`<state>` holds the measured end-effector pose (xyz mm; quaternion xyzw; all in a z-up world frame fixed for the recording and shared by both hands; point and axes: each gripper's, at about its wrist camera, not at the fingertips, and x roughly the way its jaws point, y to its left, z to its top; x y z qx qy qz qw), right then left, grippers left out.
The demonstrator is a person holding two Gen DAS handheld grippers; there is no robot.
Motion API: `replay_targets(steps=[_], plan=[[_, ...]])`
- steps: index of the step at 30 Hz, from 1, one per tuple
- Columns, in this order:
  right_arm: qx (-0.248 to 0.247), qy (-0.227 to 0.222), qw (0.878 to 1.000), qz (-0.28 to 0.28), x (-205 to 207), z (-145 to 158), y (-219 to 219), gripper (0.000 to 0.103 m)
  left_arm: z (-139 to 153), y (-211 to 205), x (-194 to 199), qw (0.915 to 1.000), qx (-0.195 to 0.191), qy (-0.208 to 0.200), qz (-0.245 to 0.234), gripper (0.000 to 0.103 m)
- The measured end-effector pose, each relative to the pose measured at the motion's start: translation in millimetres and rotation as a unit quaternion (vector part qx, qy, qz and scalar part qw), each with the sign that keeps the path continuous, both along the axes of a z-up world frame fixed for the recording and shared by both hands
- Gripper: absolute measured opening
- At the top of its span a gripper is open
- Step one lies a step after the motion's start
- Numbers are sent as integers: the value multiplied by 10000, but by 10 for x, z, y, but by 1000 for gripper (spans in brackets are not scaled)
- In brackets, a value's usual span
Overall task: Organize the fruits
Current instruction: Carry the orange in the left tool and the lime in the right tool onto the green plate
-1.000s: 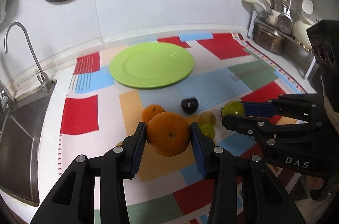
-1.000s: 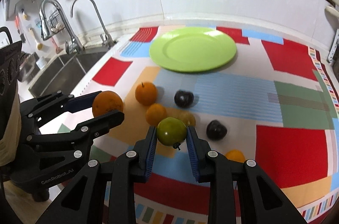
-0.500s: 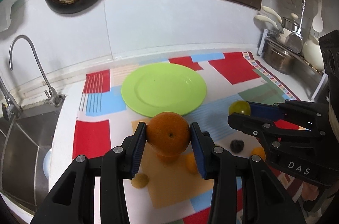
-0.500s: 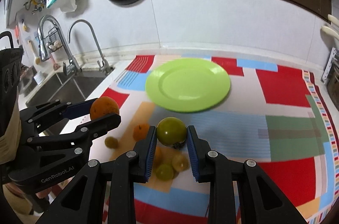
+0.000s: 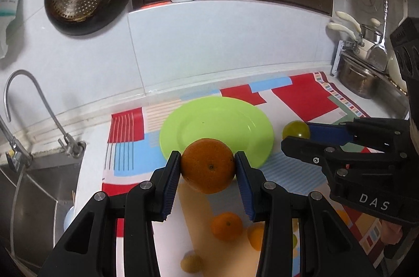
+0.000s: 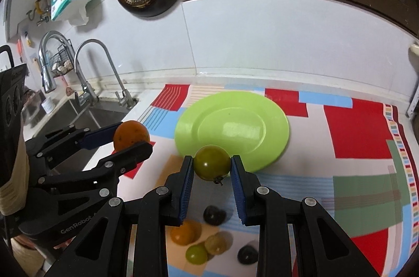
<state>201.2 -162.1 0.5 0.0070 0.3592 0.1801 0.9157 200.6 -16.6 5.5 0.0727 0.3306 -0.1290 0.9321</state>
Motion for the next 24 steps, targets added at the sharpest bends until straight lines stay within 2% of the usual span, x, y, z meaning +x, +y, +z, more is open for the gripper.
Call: replay_targets(steps=[10, 24], plan=[[-76, 257, 9996, 95, 431, -58, -22, 30, -225, -57, 473, 9987, -38, 513, -25, 41], [-312, 938, 9947, 266, 1021, -559, -40, 30, -665, -110, 988, 9930, 5, 1177, -32, 41]])
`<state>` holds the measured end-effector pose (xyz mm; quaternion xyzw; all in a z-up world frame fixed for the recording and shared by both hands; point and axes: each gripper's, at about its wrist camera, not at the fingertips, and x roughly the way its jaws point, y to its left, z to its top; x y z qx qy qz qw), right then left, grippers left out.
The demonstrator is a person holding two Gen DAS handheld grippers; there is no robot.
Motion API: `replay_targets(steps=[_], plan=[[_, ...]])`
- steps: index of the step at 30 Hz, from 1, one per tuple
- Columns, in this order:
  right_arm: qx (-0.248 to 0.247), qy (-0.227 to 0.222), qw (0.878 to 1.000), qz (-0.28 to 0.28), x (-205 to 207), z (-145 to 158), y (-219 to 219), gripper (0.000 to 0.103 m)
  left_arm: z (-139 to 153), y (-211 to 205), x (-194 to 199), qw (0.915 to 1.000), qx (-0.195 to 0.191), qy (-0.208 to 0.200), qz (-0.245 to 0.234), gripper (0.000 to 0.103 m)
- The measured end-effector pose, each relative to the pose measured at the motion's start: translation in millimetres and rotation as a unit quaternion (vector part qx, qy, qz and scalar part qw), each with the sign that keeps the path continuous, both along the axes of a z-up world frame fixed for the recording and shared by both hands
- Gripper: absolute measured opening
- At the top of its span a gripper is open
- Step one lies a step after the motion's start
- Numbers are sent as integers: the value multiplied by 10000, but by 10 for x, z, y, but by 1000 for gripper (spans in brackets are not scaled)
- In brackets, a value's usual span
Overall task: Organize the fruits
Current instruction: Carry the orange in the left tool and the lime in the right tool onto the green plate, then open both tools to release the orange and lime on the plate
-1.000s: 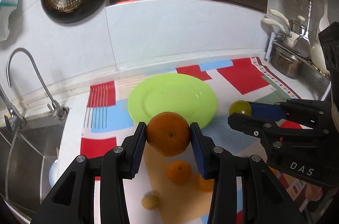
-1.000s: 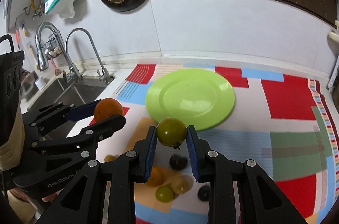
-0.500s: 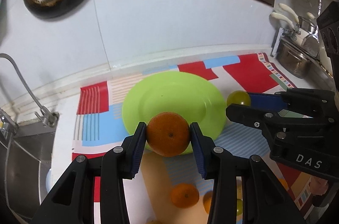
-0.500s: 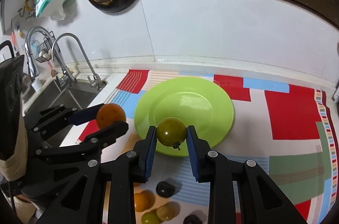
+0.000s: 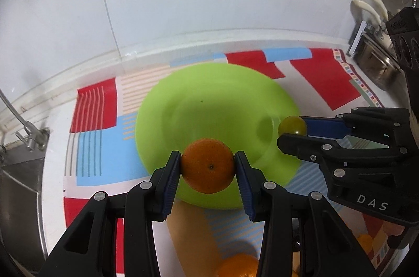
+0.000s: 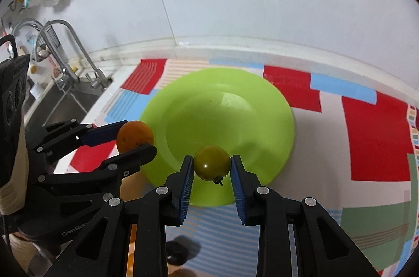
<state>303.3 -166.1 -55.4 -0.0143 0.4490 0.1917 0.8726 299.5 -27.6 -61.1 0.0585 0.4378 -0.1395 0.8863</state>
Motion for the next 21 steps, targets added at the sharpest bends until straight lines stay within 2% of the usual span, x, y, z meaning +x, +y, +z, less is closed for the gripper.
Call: replay_targets(steps=[12, 21], plan=[[-17, 402, 9992, 2, 254, -324, -20, 30, -274, -38, 215, 9993, 40, 367, -36, 41], [30, 558, 9984, 27, 316, -381, -33, 30, -248, -45, 235, 9996, 35, 284, 2, 43]])
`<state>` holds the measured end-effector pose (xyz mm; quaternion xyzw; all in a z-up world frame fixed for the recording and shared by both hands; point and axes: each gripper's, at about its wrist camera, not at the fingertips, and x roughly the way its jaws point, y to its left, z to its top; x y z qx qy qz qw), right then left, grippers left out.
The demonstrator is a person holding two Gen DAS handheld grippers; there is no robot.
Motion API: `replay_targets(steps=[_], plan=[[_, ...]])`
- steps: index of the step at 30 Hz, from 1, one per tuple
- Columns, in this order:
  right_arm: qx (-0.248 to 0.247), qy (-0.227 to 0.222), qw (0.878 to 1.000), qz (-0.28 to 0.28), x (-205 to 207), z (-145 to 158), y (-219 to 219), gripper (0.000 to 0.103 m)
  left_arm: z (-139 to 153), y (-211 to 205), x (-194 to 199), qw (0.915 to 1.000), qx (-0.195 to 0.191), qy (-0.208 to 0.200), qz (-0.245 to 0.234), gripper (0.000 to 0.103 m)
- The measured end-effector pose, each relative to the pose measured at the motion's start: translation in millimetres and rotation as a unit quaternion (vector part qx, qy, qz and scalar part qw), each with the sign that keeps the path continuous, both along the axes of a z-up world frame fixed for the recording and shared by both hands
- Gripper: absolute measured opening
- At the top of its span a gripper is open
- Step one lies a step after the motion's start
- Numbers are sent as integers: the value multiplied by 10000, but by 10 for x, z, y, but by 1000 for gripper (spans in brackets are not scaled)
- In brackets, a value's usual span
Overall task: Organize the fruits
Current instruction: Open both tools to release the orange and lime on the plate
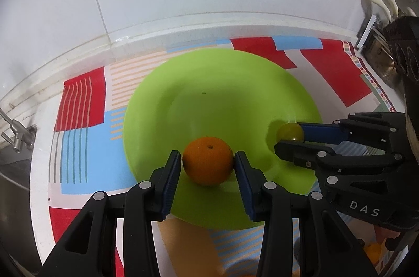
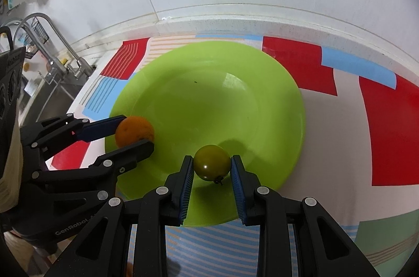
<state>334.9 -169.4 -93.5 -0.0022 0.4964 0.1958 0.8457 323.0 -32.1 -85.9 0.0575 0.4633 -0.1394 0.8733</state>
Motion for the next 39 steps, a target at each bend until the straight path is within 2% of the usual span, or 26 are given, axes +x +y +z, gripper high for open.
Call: replay_targets(steps=[7, 17, 19, 26, 29, 39], plan=[[90, -105, 9999, -79, -68, 80, -40, 31, 166, 28, -129, 9997, 13, -254, 32, 45], [-82, -838, 9960, -304, -557, 526, -90, 31, 617, 191, -660, 9966, -279, -755, 186, 57], [-112, -1029, 9939, -385, -705, 636, -84, 40, 678, 234, -780, 9959, -313, -820, 219, 60], [0, -1341, 9898, -473, -1126, 867, -22, 44, 889, 412, -1269, 9923, -267, -1171, 313, 69], [-37, -1426, 9883, -534, -1322, 918, 22, 46, 932, 491, -1470, 9905, -184, -1301, 409, 71], [-96, -1443, 9882, -507, -1836, 930, 174, 46, 896, 653, -2009, 9894, -87, -1312, 610, 74]])
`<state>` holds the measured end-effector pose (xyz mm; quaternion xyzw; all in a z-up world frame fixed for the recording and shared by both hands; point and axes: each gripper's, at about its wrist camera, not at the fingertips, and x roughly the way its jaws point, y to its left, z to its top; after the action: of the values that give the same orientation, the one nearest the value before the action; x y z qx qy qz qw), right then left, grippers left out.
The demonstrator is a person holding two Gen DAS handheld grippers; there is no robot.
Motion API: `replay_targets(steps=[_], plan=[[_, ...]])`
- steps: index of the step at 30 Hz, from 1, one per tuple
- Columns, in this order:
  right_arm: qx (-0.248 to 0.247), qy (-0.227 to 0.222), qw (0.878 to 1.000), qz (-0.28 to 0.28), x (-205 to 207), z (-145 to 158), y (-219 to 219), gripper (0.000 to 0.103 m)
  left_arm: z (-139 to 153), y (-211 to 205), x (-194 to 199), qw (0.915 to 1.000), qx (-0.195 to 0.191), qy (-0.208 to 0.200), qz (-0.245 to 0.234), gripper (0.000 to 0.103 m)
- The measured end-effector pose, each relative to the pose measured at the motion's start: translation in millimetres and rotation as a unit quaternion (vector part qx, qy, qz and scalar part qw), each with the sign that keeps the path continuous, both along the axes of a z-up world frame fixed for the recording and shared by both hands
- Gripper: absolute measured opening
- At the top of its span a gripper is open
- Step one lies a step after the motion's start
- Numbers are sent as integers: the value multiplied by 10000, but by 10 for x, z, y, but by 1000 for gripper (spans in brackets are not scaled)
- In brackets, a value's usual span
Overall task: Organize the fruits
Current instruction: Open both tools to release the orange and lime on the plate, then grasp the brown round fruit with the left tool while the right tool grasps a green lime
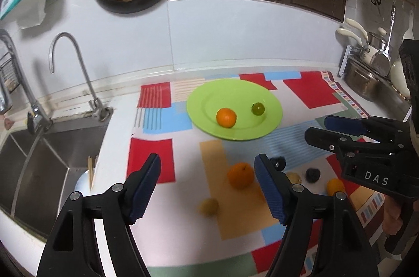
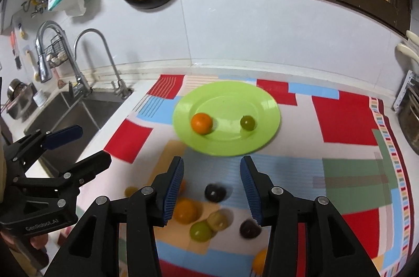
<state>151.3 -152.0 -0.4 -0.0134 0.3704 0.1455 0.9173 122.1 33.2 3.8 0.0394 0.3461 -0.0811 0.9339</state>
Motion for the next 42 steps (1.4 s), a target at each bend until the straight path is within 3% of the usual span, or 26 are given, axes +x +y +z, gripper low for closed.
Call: replay_targets(steps=[10, 20, 35, 42], plan=[[304, 130, 9993, -156, -321, -167, 19, 46, -146, 94, -335, 9996, 144, -147, 175, 74], [4, 29, 9994, -341, -476, -384, 47, 46, -390, 97, -380, 9987, 441, -246, 113, 74], [-25, 687, 9970, -359, -348, -825, 19, 46, -797, 39, -128, 9984, 494, 255, -64, 74], [-12, 796, 9963, -332, -316, -916, 19, 46, -928, 5, 0, 9979, 385, 498, -128, 62]])
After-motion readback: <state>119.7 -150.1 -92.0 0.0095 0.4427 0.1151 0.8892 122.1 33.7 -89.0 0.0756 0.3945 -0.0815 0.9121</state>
